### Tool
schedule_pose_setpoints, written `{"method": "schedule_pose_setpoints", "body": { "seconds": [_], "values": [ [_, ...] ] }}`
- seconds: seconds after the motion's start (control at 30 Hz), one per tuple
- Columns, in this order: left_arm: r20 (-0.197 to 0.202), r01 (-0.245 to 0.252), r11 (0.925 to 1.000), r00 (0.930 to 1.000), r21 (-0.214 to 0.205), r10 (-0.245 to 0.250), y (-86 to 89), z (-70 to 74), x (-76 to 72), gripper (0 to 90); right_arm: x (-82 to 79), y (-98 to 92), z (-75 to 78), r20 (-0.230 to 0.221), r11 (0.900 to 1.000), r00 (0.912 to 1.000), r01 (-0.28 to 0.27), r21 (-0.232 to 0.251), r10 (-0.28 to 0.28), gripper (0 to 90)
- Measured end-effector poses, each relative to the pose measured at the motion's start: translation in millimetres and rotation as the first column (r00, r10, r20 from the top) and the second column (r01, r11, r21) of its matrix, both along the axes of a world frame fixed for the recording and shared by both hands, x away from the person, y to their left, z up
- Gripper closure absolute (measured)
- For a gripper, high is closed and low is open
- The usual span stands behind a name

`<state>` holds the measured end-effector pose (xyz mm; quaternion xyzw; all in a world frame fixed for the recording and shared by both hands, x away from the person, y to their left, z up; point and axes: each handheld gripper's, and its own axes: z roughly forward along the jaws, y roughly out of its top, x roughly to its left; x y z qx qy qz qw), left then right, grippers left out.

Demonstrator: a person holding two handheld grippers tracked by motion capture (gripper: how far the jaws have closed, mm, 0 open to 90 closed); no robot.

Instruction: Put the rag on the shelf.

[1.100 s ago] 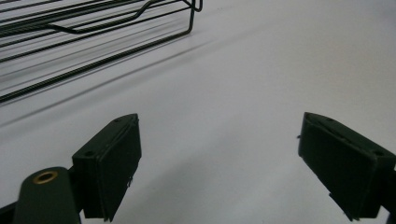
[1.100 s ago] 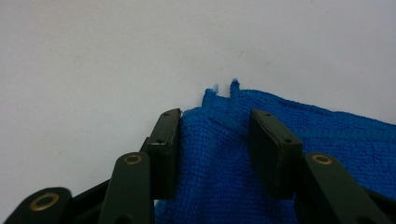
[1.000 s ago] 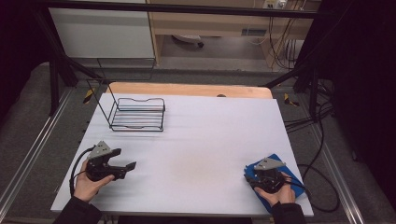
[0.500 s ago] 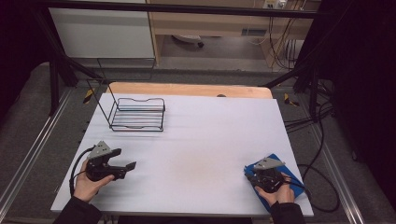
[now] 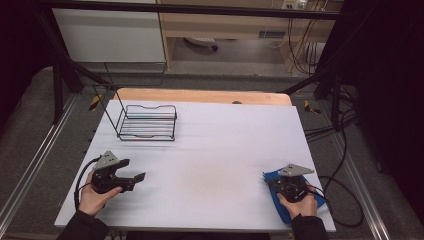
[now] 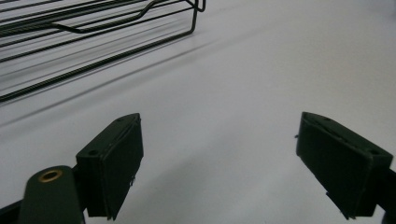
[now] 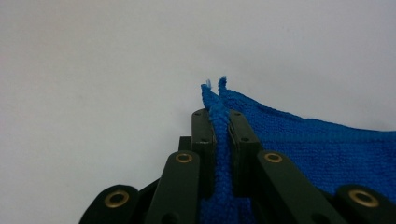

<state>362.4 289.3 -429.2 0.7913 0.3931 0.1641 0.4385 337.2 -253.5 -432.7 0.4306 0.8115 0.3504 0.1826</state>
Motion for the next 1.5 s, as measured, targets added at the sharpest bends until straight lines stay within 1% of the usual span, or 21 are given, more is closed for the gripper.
{"method": "schedule_pose_setpoints", "body": {
  "seconds": [0.1, 0.2, 0.27, 0.37, 0.47, 0.57, 0.67, 0.73, 0.83, 0.87, 1.07, 1.1, 1.13, 1.17, 1.23, 1.3, 1.33, 1.37, 1.4, 1.47, 1.5],
  "values": [
    [0.000, -0.003, 1.0000, 1.0000, 0.005, 0.003, 0.1, -0.1, 0.5, 15.0, 5.9, 5.5, 5.7, 0.020, 0.9980, 0.9996, -0.020, 0.059, 0.019, 83.8],
    [0.001, -0.008, 1.0000, 1.0000, 0.001, 0.008, 0.8, 0.4, 0.3, 15.0, 14.7, 18.0, 9.5, 0.034, 0.9974, 0.9985, -0.045, 0.057, 0.043, 83.8],
    [0.001, -0.011, 0.9999, 0.9999, 0.000, 0.011, 1.7, 0.5, 0.6, 15.0, 19.9, 28.0, 10.7, 0.035, 0.9963, 0.9975, -0.063, 0.058, 0.061, 83.8],
    [-0.002, -0.016, 0.9999, 0.9999, 0.002, 0.016, 2.1, 0.2, 1.0, 15.0, 26.8, 44.8, 13.1, 0.043, 0.9926, 0.9944, -0.099, 0.069, 0.096, 83.8],
    [-0.002, -0.017, 0.9999, 0.9999, 0.002, 0.017, 2.4, 0.6, 0.9, 15.0, 33.6, 64.9, 16.3, 0.051, 0.9857, 0.9900, -0.136, 0.099, 0.132, 83.8],
    [-0.002, -0.020, 0.9998, 0.9998, 0.000, 0.020, 3.3, 1.0, 0.9, 15.0, 40.3, 88.5, 17.3, 0.051, 0.9762, 0.9825, -0.184, 0.115, 0.179, 83.7],
    [-0.002, -0.023, 0.9997, 0.9997, -0.003, 0.023, 3.7, 1.1, 0.8, 15.0, 46.0, 113.2, 15.3, 0.052, 0.9656, 0.9737, -0.227, 0.127, 0.222, 83.7],
    [-0.002, -0.022, 0.9998, 0.9998, 0.000, 0.022, 3.9, 1.1, 1.0, 15.0, 48.7, 129.6, 12.6, 0.045, 0.9582, 0.9667, -0.256, 0.129, 0.252, 83.7],
    [-0.003, -0.021, 0.9998, 0.9998, 0.000, 0.021, 4.0, 1.1, 1.1, 15.0, 50.9, 152.8, 8.9, 0.038, 0.9480, 0.9542, -0.299, 0.109, 0.297, 83.7],
    [-0.003, -0.022, 0.9998, 0.9998, -0.001, 0.022, 4.1, 1.1, 1.3, 15.0, 51.1, 159.9, 8.2, 0.037, 0.9444, 0.9508, -0.310, 0.110, 0.308, 83.7],
    [-0.004, -0.023, 0.9997, 0.9997, -0.003, 0.023, 4.7, 1.3, 1.6, 14.9, 49.4, 197.5, 6.5, 0.032, 0.9145, 0.9212, -0.389, 0.111, 0.388, 83.7],
    [-0.004, -0.023, 0.9997, 0.9997, -0.003, 0.023, 4.7, 1.3, 1.6, 14.9, 49.4, 197.5, 6.5, 0.032, 0.9145, 0.9212, -0.389, 0.111, 0.388, 83.7],
    [-0.004, -0.024, 0.9997, 0.9997, -0.002, 0.024, 4.9, 1.4, 1.7, 15.0, 46.9, 208.6, 5.4, 0.033, 0.9016, 0.9086, -0.417, 0.114, 0.416, 83.6],
    [-0.004, -0.024, 0.9997, 0.9997, -0.002, 0.024, 5.0, 1.4, 1.7, 15.0, 45.0, 214.1, 4.6, 0.026, 0.8955, 0.9023, -0.430, 0.114, 0.430, 83.6],
    [-0.005, -0.023, 0.9997, 0.9997, -0.002, 0.023, 4.9, 1.3, 1.7, 14.9, 41.9, 223.6, 1.1, 0.018, 0.8812, 0.8869, -0.461, 0.105, 0.462, 83.3],
    [-0.003, -0.023, 0.9997, 0.9997, -0.001, 0.023, 4.8, 1.4, 1.6, 15.0, 40.6, 230.7, -4.6, -0.004, 0.8729, 0.8764, -0.479, 0.091, 0.482, 82.4],
    [-0.004, -0.022, 0.9997, 0.9997, -0.002, 0.022, 4.7, 1.4, 1.5, 15.0, 40.5, 232.5, -7.9, -0.016, 0.8772, 0.8804, -0.471, 0.095, 0.474, 81.4],
    [-0.004, -0.022, 0.9997, 0.9997, -0.002, 0.022, 4.7, 1.4, 1.5, 15.0, 41.7, 233.2, -11.1, -0.024, 0.8768, 0.8799, -0.470, 0.101, 0.474, 79.9],
    [-0.004, -0.022, 0.9998, 0.9997, -0.001, 0.022, 4.8, 1.3, 1.6, 15.0, 42.4, 233.7, -13.4, -0.041, 0.8787, 0.8810, -0.465, 0.108, 0.471, 76.5],
    [-0.005, -0.023, 0.9997, 0.9997, 0.000, 0.023, 5.0, 1.1, 1.7, 15.0, 42.7, 234.6, -15.4, -0.042, 0.8782, 0.8821, -0.461, 0.127, 0.469, 66.1],
    [-0.005, -0.022, 0.9998, 0.9997, 0.000, 0.022, 5.1, 1.1, 1.7, 15.0, 42.8, 234.4, -14.4, -0.036, 0.8748, 0.8799, -0.465, 0.135, 0.474, 60.0]
  ]
}}
